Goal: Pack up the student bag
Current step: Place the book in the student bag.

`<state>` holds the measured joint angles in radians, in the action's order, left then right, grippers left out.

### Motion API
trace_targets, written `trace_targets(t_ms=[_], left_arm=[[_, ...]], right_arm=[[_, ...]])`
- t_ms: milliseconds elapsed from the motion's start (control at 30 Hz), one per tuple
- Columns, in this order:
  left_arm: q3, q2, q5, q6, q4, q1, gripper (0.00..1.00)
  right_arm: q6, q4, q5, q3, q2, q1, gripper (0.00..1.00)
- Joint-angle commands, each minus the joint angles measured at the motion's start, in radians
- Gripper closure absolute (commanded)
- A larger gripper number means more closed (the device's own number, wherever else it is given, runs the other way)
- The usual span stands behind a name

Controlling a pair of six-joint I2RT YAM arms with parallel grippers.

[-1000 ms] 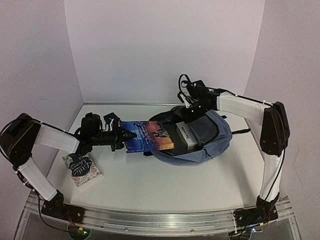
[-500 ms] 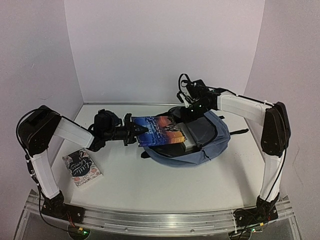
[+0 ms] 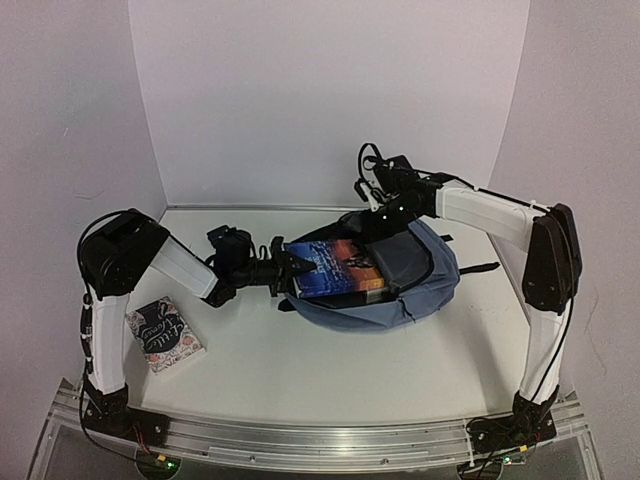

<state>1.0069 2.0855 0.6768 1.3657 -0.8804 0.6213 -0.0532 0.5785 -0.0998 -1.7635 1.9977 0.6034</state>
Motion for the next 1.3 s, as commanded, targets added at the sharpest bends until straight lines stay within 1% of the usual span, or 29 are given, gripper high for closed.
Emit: trace_targets(t_ms=[0, 100, 200, 333, 467, 533, 567, 633, 700, 800, 900, 933, 1067, 1233, 1267], left_arm=[[0.056, -0.003, -0.010, 0.027, -0.214, 0.020, 1.00], [0.060, 0.003, -0.030, 0.017, -0.187, 0.020, 1.00], [0.118, 0.009, -0.040, -0.013, -0.114, 0.026, 1.00], [0.246, 0.040, -0.060, -0.055, -0.005, 0.044, 1.00], [0.375, 0.103, -0.066, -0.070, 0.086, 0.056, 0.98], [0.412, 0.129, -0.073, -0.067, 0.111, 0.059, 0.96], [0.432, 0.143, -0.074, -0.064, 0.126, 0.060, 0.92], [0.454, 0.157, -0.070, -0.063, 0.164, 0.061, 0.81], [0.437, 0.143, -0.076, -0.069, 0.199, 0.062, 0.70], [0.405, 0.087, -0.102, -0.119, 0.297, 0.061, 0.52], [0.348, 0.035, -0.121, -0.136, 0.339, 0.061, 0.39], [0.330, 0.017, -0.128, -0.143, 0.349, 0.061, 0.37], [0.254, -0.055, -0.170, -0.164, 0.383, 0.062, 0.36], [0.206, -0.103, -0.185, -0.190, 0.435, 0.063, 0.40], [0.204, -0.105, -0.187, -0.194, 0.445, 0.063, 0.42]], right_arm=[[-0.009, -0.028, -0.031, -0.059, -0.083, 0.013, 1.00], [-0.010, -0.027, -0.037, -0.051, -0.088, 0.013, 1.00], [-0.018, -0.028, -0.046, -0.043, -0.088, 0.016, 1.00], [-0.035, -0.028, -0.065, -0.044, -0.081, 0.018, 1.00], [-0.044, -0.028, -0.071, -0.044, -0.073, 0.019, 1.00], [-0.046, -0.028, -0.072, -0.045, -0.070, 0.018, 1.00], [-0.046, -0.028, -0.072, -0.045, -0.070, 0.018, 1.00], [-0.045, -0.028, -0.068, -0.045, -0.068, 0.018, 1.00], [-0.039, -0.029, -0.062, -0.044, -0.069, 0.018, 1.00], [-0.031, -0.029, -0.055, -0.040, -0.069, 0.018, 1.00], [-0.030, -0.028, -0.055, -0.037, -0.068, 0.018, 1.00], [-0.028, -0.028, -0.054, -0.037, -0.068, 0.018, 1.00], [-0.022, -0.028, -0.049, -0.032, -0.069, 0.018, 1.00], [-0.020, -0.029, -0.049, -0.027, -0.071, 0.018, 1.00], [-0.020, -0.028, -0.051, -0.028, -0.072, 0.018, 1.00]])
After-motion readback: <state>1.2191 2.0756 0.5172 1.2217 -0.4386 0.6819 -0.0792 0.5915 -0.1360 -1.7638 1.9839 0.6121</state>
